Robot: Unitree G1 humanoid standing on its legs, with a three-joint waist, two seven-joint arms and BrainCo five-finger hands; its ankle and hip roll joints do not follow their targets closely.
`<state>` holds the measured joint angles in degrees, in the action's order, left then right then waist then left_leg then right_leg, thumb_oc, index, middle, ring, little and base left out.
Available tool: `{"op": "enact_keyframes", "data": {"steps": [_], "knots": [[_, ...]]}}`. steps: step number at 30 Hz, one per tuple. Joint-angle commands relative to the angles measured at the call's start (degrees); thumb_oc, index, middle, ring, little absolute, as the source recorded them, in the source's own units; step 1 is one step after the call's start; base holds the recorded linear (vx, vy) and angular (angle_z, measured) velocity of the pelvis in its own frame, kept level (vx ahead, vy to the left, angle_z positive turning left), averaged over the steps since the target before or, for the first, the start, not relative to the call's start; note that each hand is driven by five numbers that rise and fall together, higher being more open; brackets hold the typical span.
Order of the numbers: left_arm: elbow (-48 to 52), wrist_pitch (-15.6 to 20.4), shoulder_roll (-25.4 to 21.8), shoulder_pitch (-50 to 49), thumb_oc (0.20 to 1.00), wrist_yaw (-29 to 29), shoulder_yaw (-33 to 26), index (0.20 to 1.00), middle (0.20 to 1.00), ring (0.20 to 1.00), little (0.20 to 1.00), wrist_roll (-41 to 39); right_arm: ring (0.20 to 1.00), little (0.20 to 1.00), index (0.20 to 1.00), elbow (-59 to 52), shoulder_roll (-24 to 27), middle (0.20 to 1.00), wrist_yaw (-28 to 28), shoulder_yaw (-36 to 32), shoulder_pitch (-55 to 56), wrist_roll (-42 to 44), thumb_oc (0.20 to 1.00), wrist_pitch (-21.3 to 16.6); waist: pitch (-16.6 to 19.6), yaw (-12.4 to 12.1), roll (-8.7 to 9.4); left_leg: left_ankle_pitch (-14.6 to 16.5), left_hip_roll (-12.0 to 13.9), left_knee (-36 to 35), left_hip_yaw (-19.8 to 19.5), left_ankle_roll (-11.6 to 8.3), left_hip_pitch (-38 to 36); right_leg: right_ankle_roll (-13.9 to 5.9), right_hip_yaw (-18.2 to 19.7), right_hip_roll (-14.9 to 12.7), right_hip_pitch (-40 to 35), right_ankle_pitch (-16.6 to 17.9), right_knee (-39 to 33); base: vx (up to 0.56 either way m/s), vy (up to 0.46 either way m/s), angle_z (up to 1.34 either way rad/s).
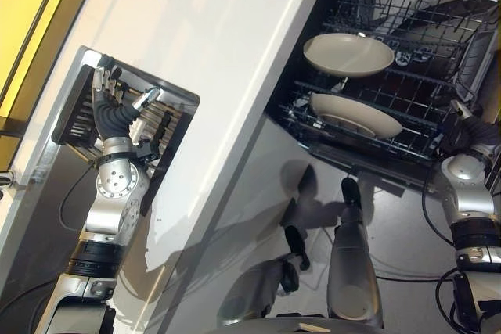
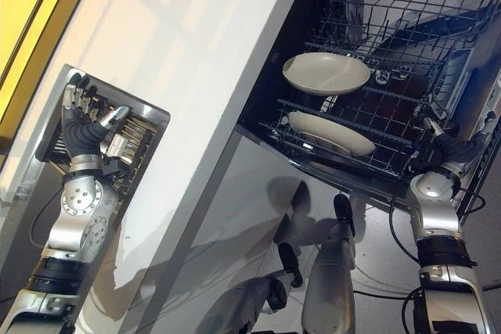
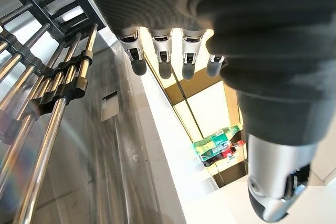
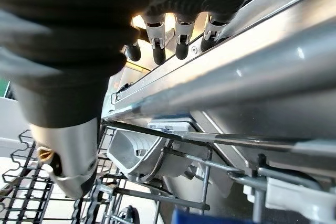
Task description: Pick up plates and place into dishwasher.
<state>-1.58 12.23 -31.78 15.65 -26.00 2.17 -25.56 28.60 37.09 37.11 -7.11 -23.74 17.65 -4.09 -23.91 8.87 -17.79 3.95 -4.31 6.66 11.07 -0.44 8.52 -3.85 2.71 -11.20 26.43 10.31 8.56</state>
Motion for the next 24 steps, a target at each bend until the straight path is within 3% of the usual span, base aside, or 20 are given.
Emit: {"op": "enact_keyframes", "data": {"steps": [1,3,6,9,11,14,17,21,23,24], "knots": [[3.0,2.3,0.7,0.5,1.0,-1.8,-2.4,1.0,1.0,1.0,1.0,0.8,1.0,1.0,1.0,-5.3,-1.2,1.0,-14.6,7.5,-4.1,1.0,1.0,-5.5,-3.7,-1.6,-2.37,-0.3,-0.4,10.3,-4.1,-1.97,8.6,-1.74,1.8,-4.3,-2.6,-12.1,9.3,0.04,0.056,-0.02],[2.7,2.3,0.8,0.8,1.0,-2.4,-2.0,1.0,1.0,1.0,1.0,1.1,1.0,1.0,1.0,-6.4,-1.5,1.0,-16.4,8.9,-4.2,0.0,1.0,-8.0,-3.8,-1.7,-2.38,-0.4,-0.4,10.2,-4.0,-1.87,8.9,-1.75,1.7,-4.5,-2.2,-12.0,9.4,0.02,0.045,-0.02],[1.9,3.1,1.0,0.5,1.0,-2.6,-1.8,1.0,1.0,1.0,1.0,1.2,1.0,1.0,1.0,-7.7,-1.7,1.0,-10.1,9.6,-3.6,-5.7,1.0,-9.1,-3.7,-1.9,-2.39,-0.5,-0.6,10.1,-4.0,-1.8,9.1,-1.79,1.4,-4.6,-1.9,-12.1,9.8,0.03,0.049,-0.01],[2.0,3.8,1.3,-0.7,1.0,-3.0,-2.3,1.0,1.0,1.0,1.0,1.3,1.0,1.0,1.0,-9.9,-0.6,1.0,1.6,8.2,-2.2,-14.7,1.0,-5.4,-3.8,-1.8,-2.42,-0.5,-0.6,9.8,-4.0,-1.63,9.1,-1.99,1.4,-4.6,-1.8,-12.1,9.8,0.03,0.057,0.0],[2.1,4.7,1.7,-2.3,1.0,-2.9,-2.9,1.0,1.0,1.0,1.0,1.2,1.0,1.0,1.0,-12.0,0.5,1.0,10.2,5.5,-0.2,-20.3,1.0,0.3,-3.8,-1.4,-2.42,-0.1,-0.7,10.0,-4.1,-1.5,9.0,-2.2,1.4,-4.6,-1.7,-12.7,10.3,0.04,0.058,0.07],[3.5,5.0,2.3,-4.6,1.0,-2.3,-3.9,1.0,1.0,1.0,1.0,1.2,1.0,1.0,1.0,-14.1,2.1,1.0,16.8,1.8,2.4,-28.6,1.0,6.4,-3.7,-1.3,-2.35,-0.2,-0.6,10.0,-4.0,-1.3,9.4,-2.43,1.7,-4.5,-1.4,-12.0,9.9,0.04,0.037,0.18],[4.6,4.6,2.5,-5.8,1.0,-1.4,-4.5,1.0,1.0,1.0,1.0,0.9,1.0,1.0,1.0,-16.7,3.2,1.0,16.0,0.2,3.2,-31.5,1.0,9.6,-3.5,-1.4,-2.2,0.0,-0.7,10.4,-4.2,-1.22,9.6,-2.59,2.0,-4.5,-1.3,-12.0,10.1,0.04,0.02,0.05],[5.2,4.3,3.1,-6.2,1.0,-0.7,-4.5,1.0,1.0,1.0,1.0,1.1,1.0,1.0,1.0,-15.9,2.5,1.0,12.3,0.7,2.7,-24.8,1.0,9.1,-3.5,-1.8,-2.22,0.1,-0.9,10.9,-4.4,-1.31,9.9,-2.49,2.1,-4.5,-1.2,-12.1,10.3,0.03,0.012,0.02],[5.2,4.7,3.6,-6.8,1.0,-0.3,-4.5,1.0,1.0,1.0,1.0,1.5,1.0,1.0,1.0,-14.6,1.2,1.0,8.5,0.9,3.2,-15.1,1.0,6.5,-3.6,-2.0,-2.39,0.1,-0.9,11.0,-4.5,-1.35,10.0,-2.35,2.1,-4.6,-1.0,-12.2,10.5,0.0,0.0,0.0],[5.2,4.9,3.7,-6.9,1.0,-0.2,-4.4,1.0,1.0,1.0,1.0,1.5,1.0,1.0,1.0,-13.9,0.6,1.0,7.9,1.0,3.4,-14.2,1.0,5.8,-3.6,-2.1,-2.51,0.1,-0.9,11.0,-4.6,-1.38,10.1,-2.32,2.1,-4.7,-1.0,-12.3,10.6,0.0,0.0,0.0]]}}
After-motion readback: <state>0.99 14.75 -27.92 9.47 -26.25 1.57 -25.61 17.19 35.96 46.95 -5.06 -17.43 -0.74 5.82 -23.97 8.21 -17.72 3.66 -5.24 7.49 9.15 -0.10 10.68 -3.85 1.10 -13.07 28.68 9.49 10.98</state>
